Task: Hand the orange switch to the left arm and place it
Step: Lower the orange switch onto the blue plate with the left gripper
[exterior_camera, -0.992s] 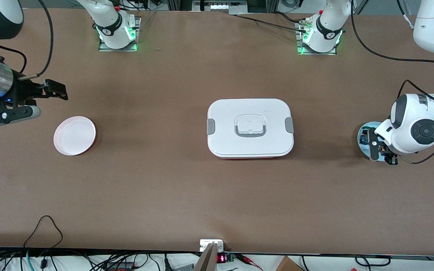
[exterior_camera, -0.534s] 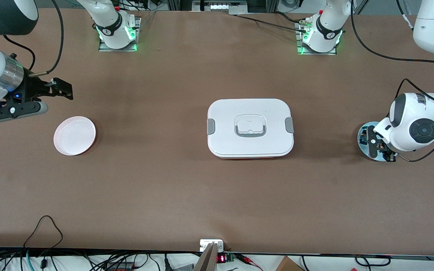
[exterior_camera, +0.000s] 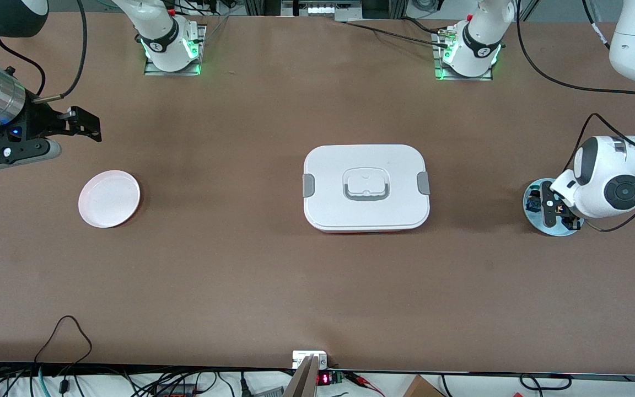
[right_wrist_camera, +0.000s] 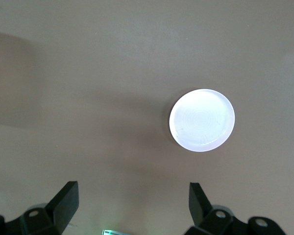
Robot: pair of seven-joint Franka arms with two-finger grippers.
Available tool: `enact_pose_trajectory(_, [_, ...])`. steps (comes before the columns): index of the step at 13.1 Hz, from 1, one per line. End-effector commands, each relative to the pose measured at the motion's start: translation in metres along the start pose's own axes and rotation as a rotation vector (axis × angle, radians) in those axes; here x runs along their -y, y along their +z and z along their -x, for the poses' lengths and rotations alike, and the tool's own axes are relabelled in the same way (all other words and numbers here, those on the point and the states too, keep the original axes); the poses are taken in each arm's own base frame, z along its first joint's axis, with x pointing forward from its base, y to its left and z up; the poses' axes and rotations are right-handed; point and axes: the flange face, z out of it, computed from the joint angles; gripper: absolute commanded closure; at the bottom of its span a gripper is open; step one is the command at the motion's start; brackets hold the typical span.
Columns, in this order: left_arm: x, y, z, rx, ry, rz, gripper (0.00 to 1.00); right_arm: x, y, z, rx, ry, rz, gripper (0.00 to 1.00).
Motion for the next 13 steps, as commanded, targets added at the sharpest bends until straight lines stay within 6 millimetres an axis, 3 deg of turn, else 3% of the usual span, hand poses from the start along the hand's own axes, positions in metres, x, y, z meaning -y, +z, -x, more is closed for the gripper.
enact_pose_trajectory(1, [-0.001, 0.003, 0.002, 0.010, 0.014, -0.004, 0.81, 0.001, 0.000, 0.005, -0.014, 0.020, 0.002, 0.00])
enact_pose_trajectory(2, [-0.001, 0.001, 0.003, 0.009, 0.007, -0.007, 0.68, 0.003, 0.000, 0.005, -0.015, 0.018, 0.004, 0.00])
enact_pose_trajectory(3, [0.000, -0.003, 0.004, 0.012, 0.016, -0.011, 0.10, 0.003, 0.000, 0.005, -0.015, 0.019, 0.004, 0.00])
enact_pose_trajectory(4, [0.000, -0.009, 0.005, 0.015, 0.017, -0.013, 0.00, 0.000, 0.000, 0.005, -0.015, 0.024, 0.004, 0.00])
enact_pose_trajectory(8, [-0.002, -0.040, 0.004, 0.032, 0.018, -0.012, 0.00, -0.002, -0.003, 0.003, -0.029, 0.056, 0.011, 0.00])
enact_pose_trajectory(11, [-0.005, -0.109, -0.015, 0.041, 0.027, 0.004, 0.00, -0.003, -0.007, 0.003, -0.037, 0.057, 0.024, 0.00])
enact_pose_trajectory(13, [0.002, -0.163, -0.024, 0.008, -0.011, 0.026, 0.00, -0.003, -0.016, 0.001, -0.054, 0.052, 0.034, 0.00])
